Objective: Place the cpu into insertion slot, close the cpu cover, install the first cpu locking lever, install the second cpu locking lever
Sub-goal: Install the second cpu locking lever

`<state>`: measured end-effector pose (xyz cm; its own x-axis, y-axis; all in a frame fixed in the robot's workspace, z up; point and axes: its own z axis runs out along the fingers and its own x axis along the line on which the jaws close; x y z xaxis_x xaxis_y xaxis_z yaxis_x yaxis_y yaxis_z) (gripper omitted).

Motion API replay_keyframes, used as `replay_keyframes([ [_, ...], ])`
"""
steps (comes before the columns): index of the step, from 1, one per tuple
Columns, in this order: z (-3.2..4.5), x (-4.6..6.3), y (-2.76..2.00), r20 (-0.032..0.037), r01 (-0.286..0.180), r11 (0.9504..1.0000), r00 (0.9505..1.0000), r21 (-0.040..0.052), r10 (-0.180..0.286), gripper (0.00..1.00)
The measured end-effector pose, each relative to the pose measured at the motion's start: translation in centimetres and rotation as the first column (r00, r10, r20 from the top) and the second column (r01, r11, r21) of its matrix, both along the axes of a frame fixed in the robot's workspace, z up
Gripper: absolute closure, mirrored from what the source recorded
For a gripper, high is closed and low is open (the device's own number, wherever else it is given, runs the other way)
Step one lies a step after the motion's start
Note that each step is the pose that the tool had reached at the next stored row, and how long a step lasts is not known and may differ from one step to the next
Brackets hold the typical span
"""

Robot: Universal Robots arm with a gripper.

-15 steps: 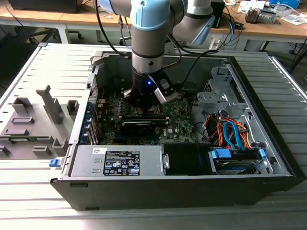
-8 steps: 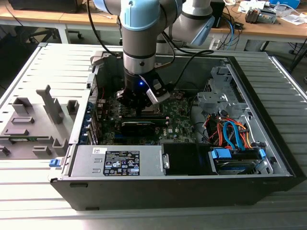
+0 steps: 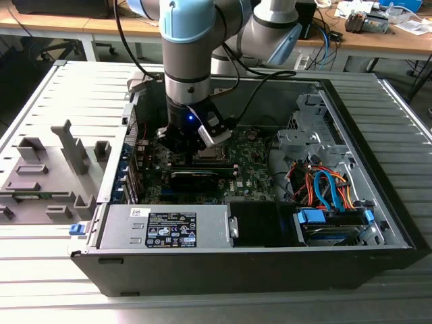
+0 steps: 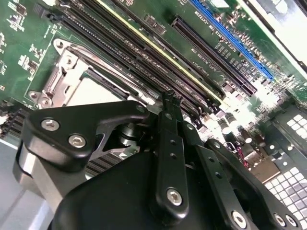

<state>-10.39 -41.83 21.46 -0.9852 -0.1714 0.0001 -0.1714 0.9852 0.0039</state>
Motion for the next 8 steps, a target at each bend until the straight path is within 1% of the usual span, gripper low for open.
replay_keyframes([
  [3, -0.05, -0.01, 0.0, -0.0001, -0.044, 0.9991, 0.9991, 0.0, 0.044, 0.89],
  [7, -0.11, -0.01, 0.07, 0.0002, -0.104, 0.9946, 0.9946, 0.0004, 0.104, 0.89],
  [8, -0.11, -0.01, 0.09, 0.0002, -0.124, 0.9923, 0.9923, 0.0004, 0.124, 0.89],
])
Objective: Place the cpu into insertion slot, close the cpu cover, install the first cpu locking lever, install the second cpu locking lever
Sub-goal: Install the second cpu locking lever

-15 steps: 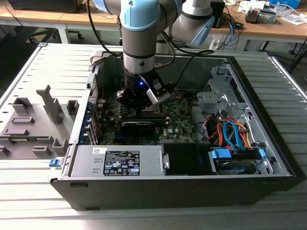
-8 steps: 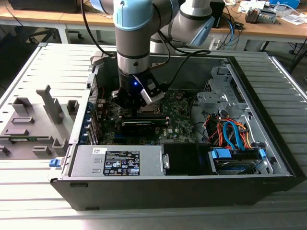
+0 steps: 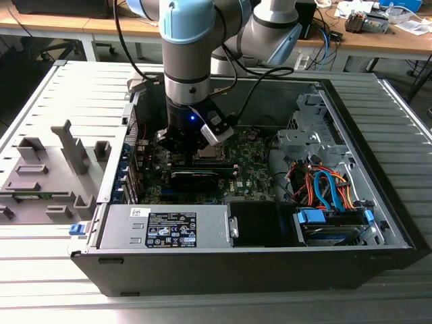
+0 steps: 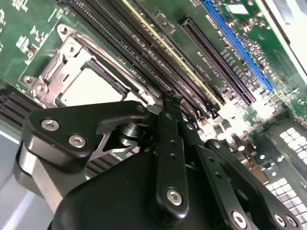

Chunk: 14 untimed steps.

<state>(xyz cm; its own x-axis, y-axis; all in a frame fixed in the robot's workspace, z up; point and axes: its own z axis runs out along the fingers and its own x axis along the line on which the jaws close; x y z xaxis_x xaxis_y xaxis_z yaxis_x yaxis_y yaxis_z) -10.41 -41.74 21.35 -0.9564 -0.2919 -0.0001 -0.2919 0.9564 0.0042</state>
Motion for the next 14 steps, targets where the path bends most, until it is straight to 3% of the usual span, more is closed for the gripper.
replay_keyframes([
  [2, -0.01, 0.0, 0.06, -0.0001, -0.043, 0.9991, 0.9991, 0.0003, 0.043, 0.89],
  [7, -0.07, 0.0, 0.08, 0.0, -0.072, 0.9974, 0.9974, 0.0029, 0.072, 0.89],
  [9, -0.11, 0.01, 0.13, 0.0002, -0.108, 0.9941, 0.9941, 0.0039, 0.108, 0.89],
  [14, -0.18, 0.0, 0.54, 0.0008, -0.119, 0.9928, 0.9929, 0.0093, 0.119, 0.89],
])
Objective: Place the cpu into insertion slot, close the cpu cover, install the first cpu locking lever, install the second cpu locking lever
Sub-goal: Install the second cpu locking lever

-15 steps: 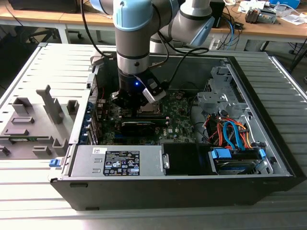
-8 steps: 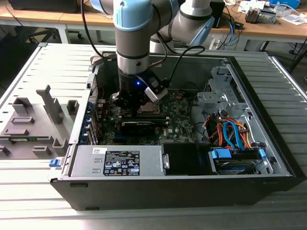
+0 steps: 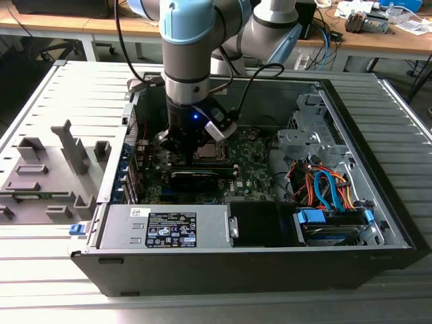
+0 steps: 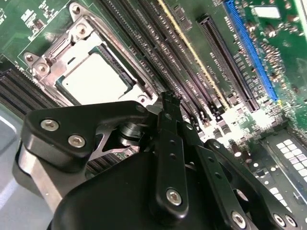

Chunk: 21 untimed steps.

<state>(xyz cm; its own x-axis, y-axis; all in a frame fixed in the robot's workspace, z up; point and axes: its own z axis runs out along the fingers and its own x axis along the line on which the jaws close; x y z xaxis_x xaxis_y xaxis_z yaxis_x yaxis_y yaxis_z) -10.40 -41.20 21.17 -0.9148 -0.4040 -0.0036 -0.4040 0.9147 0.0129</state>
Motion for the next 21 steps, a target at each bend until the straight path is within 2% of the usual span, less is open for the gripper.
replay_keyframes([
  [5, -0.2, -0.01, 0.15, 0.0, -0.009, 0.9999, 1.0, 0.011, 0.009, 0.89],
  [9, -0.4, 0.0, 0.15, 0.0002, -0.017, 0.9995, 0.9998, 0.0263, 0.017, 0.89],
  [14, -0.51, 0.0, 0.14, 0.0004, -0.022, 0.999, 0.9998, 0.0394, 0.022, 0.89],
  [15, -0.59, 0.01, 0.16, 0.0012, -0.023, 0.9987, 0.9997, 0.0445, 0.023, 0.89],
  [19, -0.56, 0.0, 0.14, 0.0008, -0.027, 0.9984, 0.9996, 0.0493, 0.027, 0.89],
  [20, -0.4, 0.0, 0.14, 0.0006, -0.027, 0.9984, 0.9996, 0.0491, 0.027, 0.89],
  [21, 0.16, 0.0, 0.14, 0.0007, -0.027, 0.9984, 0.9996, 0.0493, 0.027, 0.89],
])
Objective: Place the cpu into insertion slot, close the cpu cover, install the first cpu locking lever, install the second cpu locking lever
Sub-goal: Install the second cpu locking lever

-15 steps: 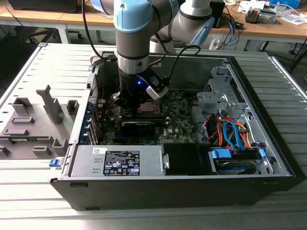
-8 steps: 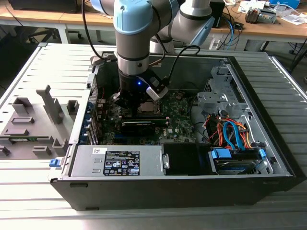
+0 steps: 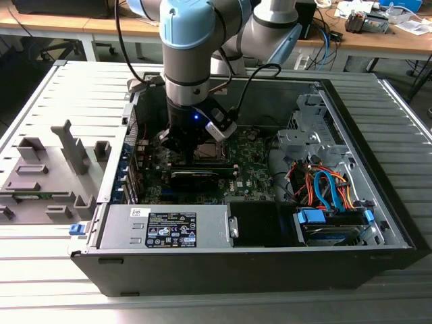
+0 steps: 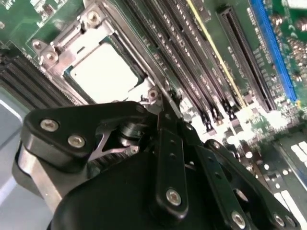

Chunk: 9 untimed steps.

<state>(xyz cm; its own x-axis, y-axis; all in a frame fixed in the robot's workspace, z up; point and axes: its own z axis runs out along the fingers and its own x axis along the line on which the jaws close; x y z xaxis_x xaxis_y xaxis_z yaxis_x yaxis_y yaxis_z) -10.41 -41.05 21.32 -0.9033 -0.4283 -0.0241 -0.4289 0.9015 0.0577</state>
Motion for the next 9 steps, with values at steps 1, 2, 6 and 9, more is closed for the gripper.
replay_keyframes([
  [1, 0.47, 0.0, 0.0, 0.0, 0.0, 1.0, 1.0, 0.0, 0.0, 0.89],
  [2, 0.95, 0.0, 0.0, 0.0001, 0.0, 1.0, 1.0, 0.0001, 0.0, 0.89],
  [6, 1.92, 0.2, 0.01, -0.0008, 0.0, 1.0, 1.0, 0.0004, 0.0, 0.89],
  [9, 1.93, 1.5, 0.01, -0.0176, 0.0, 1.0, 0.9998, 0.002, 0.0, 0.89],
])
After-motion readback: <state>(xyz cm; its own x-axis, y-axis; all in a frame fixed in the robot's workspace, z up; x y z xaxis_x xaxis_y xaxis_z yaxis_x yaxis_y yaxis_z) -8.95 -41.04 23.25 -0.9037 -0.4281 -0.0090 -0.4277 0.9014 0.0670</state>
